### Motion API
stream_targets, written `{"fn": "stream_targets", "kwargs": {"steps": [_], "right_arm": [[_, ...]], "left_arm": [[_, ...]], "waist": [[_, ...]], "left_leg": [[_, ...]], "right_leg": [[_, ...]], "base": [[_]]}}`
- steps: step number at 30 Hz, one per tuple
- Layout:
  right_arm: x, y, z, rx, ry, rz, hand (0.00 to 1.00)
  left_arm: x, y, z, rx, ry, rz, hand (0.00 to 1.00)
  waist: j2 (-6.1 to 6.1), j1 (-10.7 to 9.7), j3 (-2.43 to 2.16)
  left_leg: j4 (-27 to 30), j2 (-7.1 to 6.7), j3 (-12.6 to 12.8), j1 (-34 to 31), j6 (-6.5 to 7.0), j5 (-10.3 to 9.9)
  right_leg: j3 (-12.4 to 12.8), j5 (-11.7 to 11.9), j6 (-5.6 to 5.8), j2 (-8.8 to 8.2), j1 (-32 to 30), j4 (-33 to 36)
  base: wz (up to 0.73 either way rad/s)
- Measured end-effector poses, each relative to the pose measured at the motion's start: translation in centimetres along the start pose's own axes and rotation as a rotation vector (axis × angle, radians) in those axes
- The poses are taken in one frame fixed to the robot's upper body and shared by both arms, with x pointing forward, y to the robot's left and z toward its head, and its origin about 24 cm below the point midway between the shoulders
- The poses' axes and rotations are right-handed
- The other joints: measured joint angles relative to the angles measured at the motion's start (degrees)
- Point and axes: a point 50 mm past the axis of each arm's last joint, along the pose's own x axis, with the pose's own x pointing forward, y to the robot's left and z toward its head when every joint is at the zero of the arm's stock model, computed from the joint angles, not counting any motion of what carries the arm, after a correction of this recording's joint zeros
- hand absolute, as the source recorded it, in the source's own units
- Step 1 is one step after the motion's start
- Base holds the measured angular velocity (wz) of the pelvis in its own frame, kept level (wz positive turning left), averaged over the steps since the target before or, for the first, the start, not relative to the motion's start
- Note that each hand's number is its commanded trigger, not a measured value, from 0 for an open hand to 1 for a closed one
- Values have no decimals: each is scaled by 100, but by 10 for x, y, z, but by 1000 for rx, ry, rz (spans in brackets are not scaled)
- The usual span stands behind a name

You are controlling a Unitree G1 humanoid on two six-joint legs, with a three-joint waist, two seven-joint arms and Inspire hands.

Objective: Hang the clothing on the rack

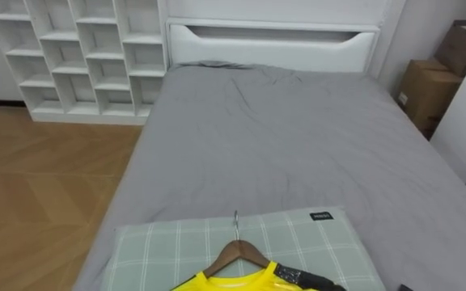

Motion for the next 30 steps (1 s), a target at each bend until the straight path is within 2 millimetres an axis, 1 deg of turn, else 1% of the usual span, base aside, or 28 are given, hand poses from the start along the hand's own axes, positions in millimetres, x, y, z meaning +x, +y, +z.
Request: {"fn": "stream_targets", "kwargs": {"steps": [2, 6, 8, 9, 11, 12, 13, 14, 16, 19, 23, 27, 30], "right_arm": [[-2, -6, 3, -6, -6, -15, 0], [-2, -7, 0, 6, 0, -20, 0], [-2, -7, 1, -2, -4, -18, 0], [-2, -7, 2, -4, -6, -18, 0], [-2, -6, 5, -19, -17, -17, 0], [-2, -6, 5, -22, -18, -17, 0], [-2, -6, 7, -24, -23, -15, 0], [-1, -5, 8, -25, -26, -14, 0], [-2, -5, 7, -24, -22, -15, 0], [-1, -5, 9, -22, -26, -13, 0], [-1, -5, 8, -24, -25, -16, 0], [-2, -6, 8, -27, -24, -18, 0], [-2, -6, 8, -28, -23, -17, 0]], "left_arm": [[1, 2, 6, 29, -34, 36, 0], [2, 5, 20, 66, -105, 86, 0], [1, 9, 37, 54, -181, 118, 0], [1, 10, 42, 60, -208, 127, 0], [-2, 14, 63, 106, -327, 170, 0], [-3, 15, 69, 113, -357, 179, 0], [-5, 17, 75, 129, -400, 195, 0], [-6, 17, 80, 139, -428, 204, 0], [-7, 15, 86, 155, -456, 200, 0], [-10, 11, 90, 203, -496, 193, 0], [-13, 8, 94, 268, -545, 197, 0], [-14, 7, 97, 301, -572, 204, 0], [-16, 3, 97, 348, -592, 192, 0]], "waist": [[93, -53, -5], [109, -84, -10], [82, -95, -21], [72, -95, -24], [65, -113, -30], [60, -132, -32], [62, -193, -32], [69, -233, -21], [76, -269, -17], [60, -378, -7], [21, -401, -5], [12, -400, -8], [6, -397, -11]], "left_leg": [[-5, -26, -2, 3, 3, 2], [-10, -28, 1, -38, 4, 2], [-9, -27, -3, -102, 10, 6], [-11, -26, -4, -105, 11, 7], [-14, -27, 7, -97, 11, 7], [-15, -27, 7, -94, 11, 7], [-18, -27, 10, -81, 11, 7], [-26, -25, 24, -41, 11, 7], [-32, -23, 66, 12, 11, 7], [-40, -23, 74, 7, 11, 7], [-39, -23, 87, -4, 11, 6], [-39, -28, 93, -1, 11, 6], [-39, -28, 89, 0, 11, 6]], "right_leg": [[9, -16, 27, -16, -8, 10], [9, -20, 33, -19, -81, 16], [-6, -18, 30, -18, -84, 19], [-7, -18, 30, -18, -83, 19], [0, -17, 30, -19, -78, 22], [-2, -17, 31, -19, -72, 21], [-2, -17, 31, -20, -57, 21], [3, -17, 31, -19, -26, 20], [31, -17, 31, -16, 14, 14], [76, -17, 31, -10, 2, 6], [137, -14, 36, 2, -26, 7], [145, -12, 40, -2, -27, 7], [142, -11, 41, -3, -26, 5]], "base": [[0], [0], [2], [0], [0], [0], [0], [-5], [-8], [-1], [-3], [0], [0]]}}
